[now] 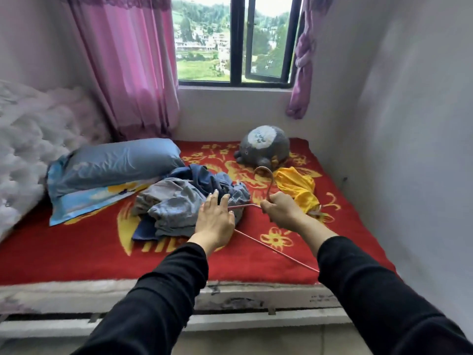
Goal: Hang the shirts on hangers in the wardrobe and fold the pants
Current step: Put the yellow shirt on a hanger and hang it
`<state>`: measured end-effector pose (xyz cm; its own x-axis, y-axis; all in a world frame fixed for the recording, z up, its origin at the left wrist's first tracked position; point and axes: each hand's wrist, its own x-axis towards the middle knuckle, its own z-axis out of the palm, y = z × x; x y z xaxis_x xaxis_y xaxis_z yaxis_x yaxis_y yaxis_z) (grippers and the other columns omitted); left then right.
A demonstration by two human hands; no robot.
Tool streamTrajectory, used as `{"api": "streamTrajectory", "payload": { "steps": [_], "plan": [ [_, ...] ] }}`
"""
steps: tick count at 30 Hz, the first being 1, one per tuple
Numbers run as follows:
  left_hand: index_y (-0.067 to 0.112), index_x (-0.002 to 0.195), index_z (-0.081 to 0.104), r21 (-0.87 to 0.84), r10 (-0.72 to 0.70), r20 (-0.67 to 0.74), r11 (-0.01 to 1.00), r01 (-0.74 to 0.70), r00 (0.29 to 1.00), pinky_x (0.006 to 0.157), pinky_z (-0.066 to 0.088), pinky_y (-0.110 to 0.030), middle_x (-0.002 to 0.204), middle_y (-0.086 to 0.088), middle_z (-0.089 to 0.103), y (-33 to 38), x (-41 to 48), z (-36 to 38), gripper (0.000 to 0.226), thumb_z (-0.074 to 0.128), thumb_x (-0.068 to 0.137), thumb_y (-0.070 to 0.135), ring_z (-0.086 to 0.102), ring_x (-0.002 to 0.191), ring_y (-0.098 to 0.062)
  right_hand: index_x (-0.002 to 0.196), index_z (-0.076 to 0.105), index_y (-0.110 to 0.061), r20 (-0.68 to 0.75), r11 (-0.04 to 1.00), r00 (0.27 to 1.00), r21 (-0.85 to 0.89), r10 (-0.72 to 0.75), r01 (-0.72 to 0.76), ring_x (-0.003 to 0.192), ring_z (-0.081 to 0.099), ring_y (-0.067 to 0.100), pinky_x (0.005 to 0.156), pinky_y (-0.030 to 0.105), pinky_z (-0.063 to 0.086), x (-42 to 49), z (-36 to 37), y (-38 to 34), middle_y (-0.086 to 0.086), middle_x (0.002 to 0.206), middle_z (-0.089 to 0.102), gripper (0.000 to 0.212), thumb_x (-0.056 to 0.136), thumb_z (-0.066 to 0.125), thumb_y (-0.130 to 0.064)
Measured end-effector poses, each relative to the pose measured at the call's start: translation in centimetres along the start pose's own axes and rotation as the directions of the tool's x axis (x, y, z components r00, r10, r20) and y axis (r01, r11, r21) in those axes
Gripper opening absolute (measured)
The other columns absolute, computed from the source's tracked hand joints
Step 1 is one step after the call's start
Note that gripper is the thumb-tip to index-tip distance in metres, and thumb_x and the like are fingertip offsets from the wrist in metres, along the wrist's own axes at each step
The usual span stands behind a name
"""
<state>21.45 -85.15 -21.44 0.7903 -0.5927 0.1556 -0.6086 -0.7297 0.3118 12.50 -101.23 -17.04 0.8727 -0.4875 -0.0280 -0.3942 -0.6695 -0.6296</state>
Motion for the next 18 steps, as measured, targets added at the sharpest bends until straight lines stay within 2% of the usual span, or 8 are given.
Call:
{"api": "streamTrajectory", "payload": {
  "steps": [5,8,11,16,18],
  "plan": [
    [0.016,0.148,0.025,0.006,0.053,0.081,0.999,-0.054,0.995,0.118,0.014,-0.042,0.156,-0.016,0.019,3.3,9.7,5.2,0.052,0.034,0.099,0.033,0.016,0.144,-0.029,0.061,0.048,-0.016,0.006,0.995,0.999,-0.087,0.048,-0.047,0.063,0.054,0.021,0.059,0.031,0.039,7.7,-1.8,6.0,0.001,0.066,0.056,0.034,0.091,0.051,-0.031],
    [0.013,0.145,0.032,-0.027,0.076,0.143,0.997,-0.073,0.987,0.115,0.022,-0.043,0.150,-0.019,0.029,4.6,16.6,8.6,0.049,0.033,0.100,0.032,0.026,0.139,-0.032,0.060,0.044,-0.015,0.002,0.988,0.992,-0.092,0.124,-0.124,0.058,0.048,0.020,0.052,0.031,0.035,13.4,-3.0,9.7,0.002,0.064,0.052,0.037,0.093,0.050,-0.031],
    [0.012,0.143,0.035,-0.057,0.078,0.241,0.996,-0.067,0.967,0.113,0.024,-0.044,0.147,-0.019,0.032,6.3,23.2,12.1,0.048,0.032,0.100,0.033,0.029,0.138,-0.034,0.061,0.041,-0.016,-0.019,0.971,0.975,-0.089,0.219,-0.220,0.064,0.052,0.024,0.057,0.032,0.037,18.2,-4.4,14.0,0.002,0.068,0.052,0.039,0.096,0.046,-0.034],
    [0.008,0.142,0.034,-0.065,0.102,0.354,0.994,-0.085,0.930,0.116,0.020,-0.043,0.152,-0.022,0.027,10.2,30.6,18.7,0.048,0.032,0.100,0.032,0.021,0.143,-0.032,0.065,0.047,-0.019,-0.080,0.943,0.945,-0.073,0.318,-0.323,0.085,0.058,0.033,0.069,0.037,0.041,24.0,-6.4,21.4,0.005,0.080,0.058,0.037,0.097,0.041,-0.037],
    [0.008,0.142,0.034,-0.066,0.121,0.385,0.992,-0.104,0.915,0.116,0.020,-0.043,0.152,-0.021,0.027,12.0,33.1,21.7,0.048,0.032,0.100,0.032,0.020,0.144,-0.031,0.079,0.058,-0.014,-0.095,0.925,0.925,-0.062,0.367,-0.374,0.097,0.060,0.035,0.076,0.038,0.044,26.3,-7.0,25.0,0.011,0.096,0.065,0.034,0.097,0.039,-0.036]
  ]
}}
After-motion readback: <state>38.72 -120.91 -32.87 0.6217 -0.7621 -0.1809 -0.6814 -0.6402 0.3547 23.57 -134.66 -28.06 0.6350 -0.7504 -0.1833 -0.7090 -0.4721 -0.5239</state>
